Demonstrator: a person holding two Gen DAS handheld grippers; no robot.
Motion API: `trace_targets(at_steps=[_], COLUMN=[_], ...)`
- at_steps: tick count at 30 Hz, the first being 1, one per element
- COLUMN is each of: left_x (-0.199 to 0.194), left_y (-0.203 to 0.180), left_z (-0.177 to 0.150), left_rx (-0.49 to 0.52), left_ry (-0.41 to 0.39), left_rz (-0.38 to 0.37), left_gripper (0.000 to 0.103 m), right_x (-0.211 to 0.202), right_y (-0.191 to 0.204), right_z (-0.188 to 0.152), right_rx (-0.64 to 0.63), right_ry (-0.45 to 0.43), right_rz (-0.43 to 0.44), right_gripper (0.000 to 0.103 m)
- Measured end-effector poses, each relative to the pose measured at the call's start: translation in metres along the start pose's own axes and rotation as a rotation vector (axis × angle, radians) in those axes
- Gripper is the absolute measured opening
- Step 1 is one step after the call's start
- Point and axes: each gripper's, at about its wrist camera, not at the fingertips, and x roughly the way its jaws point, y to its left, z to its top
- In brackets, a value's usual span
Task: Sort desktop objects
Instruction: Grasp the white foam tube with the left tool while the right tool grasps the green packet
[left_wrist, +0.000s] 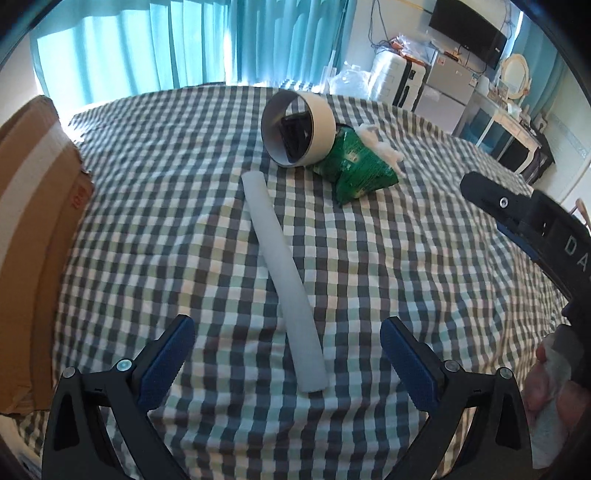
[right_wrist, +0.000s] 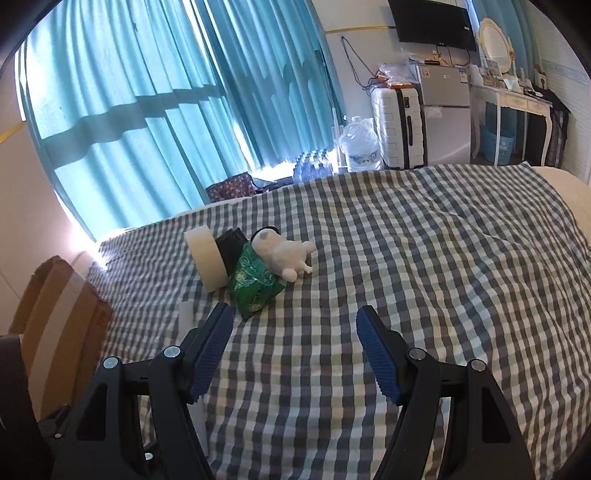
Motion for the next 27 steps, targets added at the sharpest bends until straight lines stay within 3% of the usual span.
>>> trace_targets(at_steps=[1,4,9,14,17,18,22,23,27], left_x=[0.006,0.030,0.043,0.050,0.050,0.049,0.044,0.044,0.047], left_y=[-0.002,-0.008,0.006,0.031,0.033,0.031,0.028,0.030,0.036], left_z=[0.001,0.001,0.007,0.027,0.028,0.027,0.023,0.023,0.024], left_rx=[0.004,0.022,-0.051,-0.125,-0.110,-0.089,-0.054,-0.063,-0.090], left_ry=[0.006,0.055,0.042,0.046,0.047,0.045,0.029,0.031,0.050], left_rz=[-0.006,0.025,-0.004,-0.034,-0.046,-0.060,-0.068,-0.075,-0.101], left_gripper=[0.077,0.047,0.045,0.034,0.023,0.012,0.012,0.012,0.016], right_x=[0.006,0.021,0.045,0.075,0.095,0.101,0.111,0.108,0.096], right_y=[-0.003,-0.007,-0.007,-0.002,0.001,0.003,0.012,0.015,0.023], right_z=[0.001,0.002,0.009,0.014,0.016,0.016,0.012,0.012,0.014], right_rx=[0.006,0.016,-0.002,-0.003,0.010,0.012,-0.010,-0.025,-0.043], right_ry=[0.006,0.027,0.036,0.068,0.105,0.117,0.145,0.139,0.096], right_rz=[0.001,0.009,0.065,0.127,0.158,0.162,0.185,0.202,0.264], right_gripper=[0.069,0.069,0.069,0.069,0.069,0.069,0.068,0.058,0.054])
